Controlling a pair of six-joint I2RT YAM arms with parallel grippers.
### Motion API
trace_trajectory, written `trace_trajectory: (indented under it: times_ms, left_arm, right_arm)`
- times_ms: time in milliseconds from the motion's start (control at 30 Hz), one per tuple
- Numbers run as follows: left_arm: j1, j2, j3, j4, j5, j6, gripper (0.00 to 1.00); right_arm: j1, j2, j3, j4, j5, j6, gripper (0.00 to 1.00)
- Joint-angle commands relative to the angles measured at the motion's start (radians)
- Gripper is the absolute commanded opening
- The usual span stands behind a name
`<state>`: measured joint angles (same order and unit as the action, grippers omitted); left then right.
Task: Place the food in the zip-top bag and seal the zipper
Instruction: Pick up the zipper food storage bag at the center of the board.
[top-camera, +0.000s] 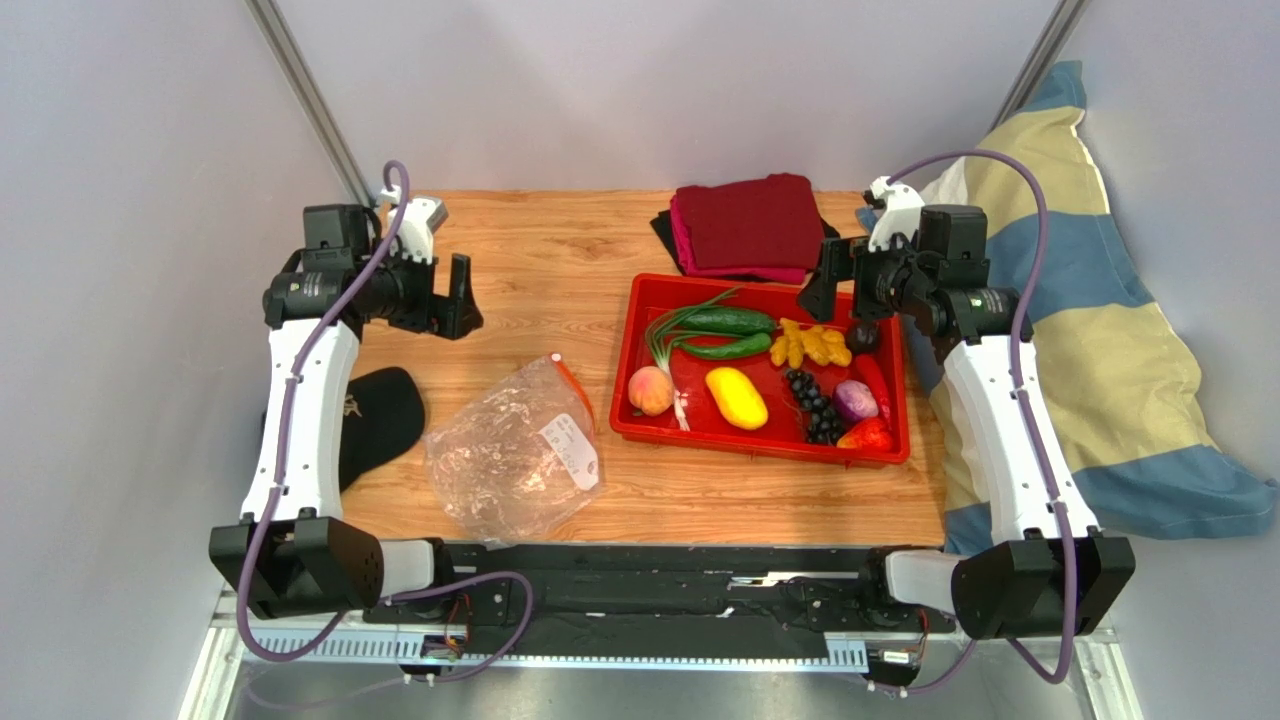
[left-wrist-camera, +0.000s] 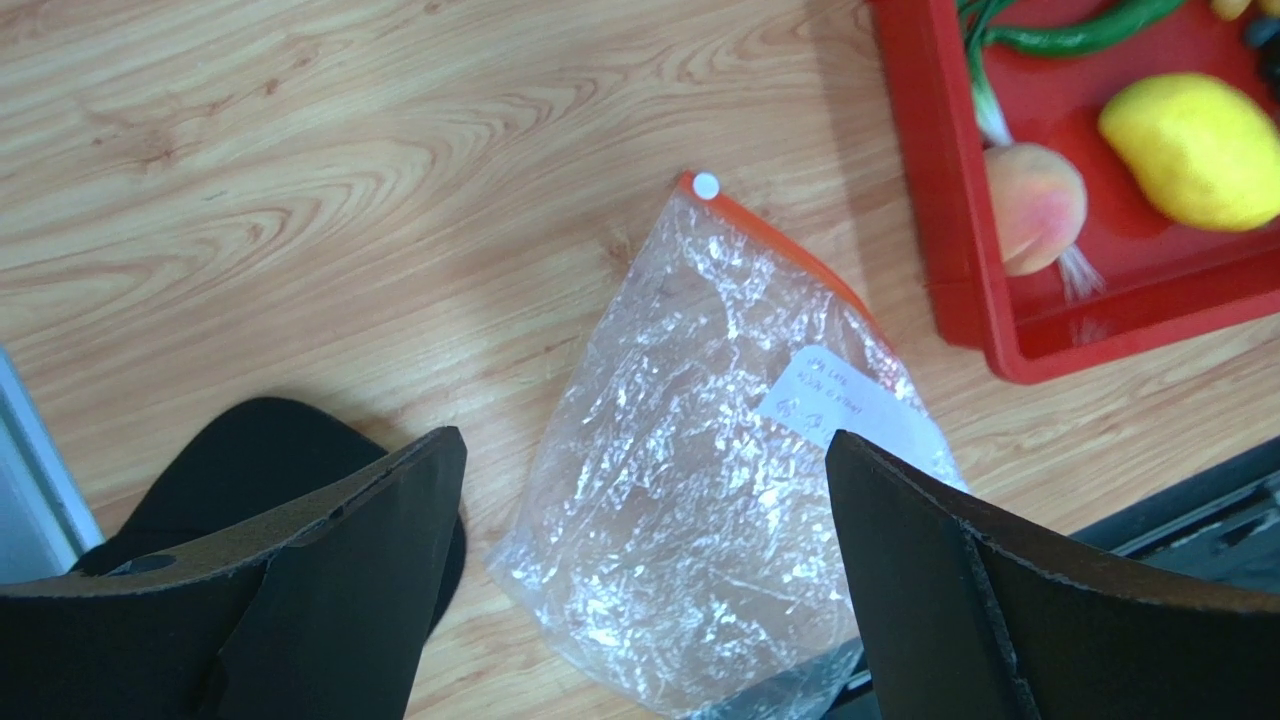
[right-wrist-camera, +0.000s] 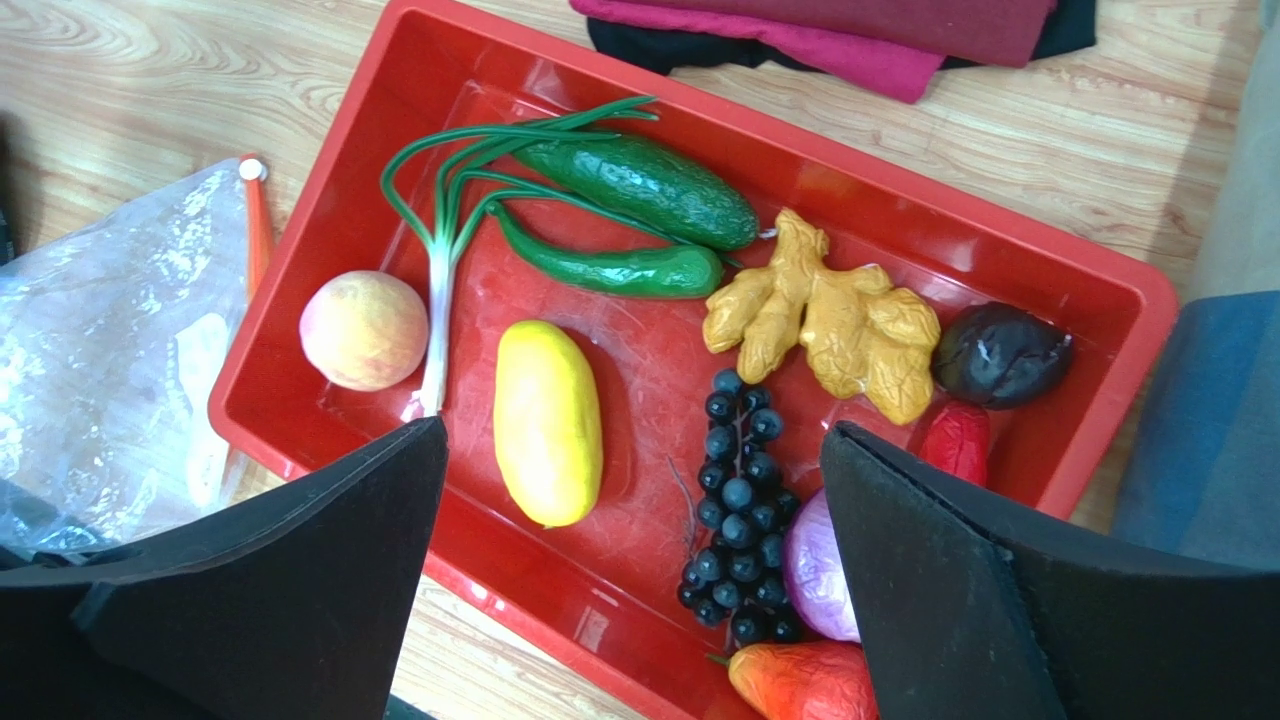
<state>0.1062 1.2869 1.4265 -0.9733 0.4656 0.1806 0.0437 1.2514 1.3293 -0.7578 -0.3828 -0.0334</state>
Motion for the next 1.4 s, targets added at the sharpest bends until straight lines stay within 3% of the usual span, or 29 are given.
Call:
trace_trajectory:
  times_ms: [0,367,600,1033,1267,1367]
  left_arm:
    - [-0.034,0.015,-0.015,-0.017,-0.044,0.124,0.99]
    - [-0.057,0.205,0.015,-0.080,-0.021,0.298,0.99]
    - [-0.060,0.518,0.158,-0.241,0.014,0.388,0.99]
    - [-0.089,0.738,0.140,-0.179,0.058,0.480,0.99]
    - [-0.163,0.753,0.055,-0.105,0.021,0.467,0.86]
    - [-0.183,0.756,0.031,-0.100,0.025,0.461,0.72]
  right_arm:
    - [0.002,0.008,0.004,0.054,-0.037,0.023,1.00]
    - [0.021,0.072,0.021,0.043,-0.111,0.021,1.00]
    - [0.065,0.125,0.051,0.018,-0.117,0.007,1.00]
    - [0.120,0.163,0.073,-0.002,-0.108,-0.022,1.00]
    - [0.131,0.161,0.077,0.040,-0.148,-0.014,1.00]
    - [0.131,0.198,0.117,0.009,-0.163,-0.023,1.00]
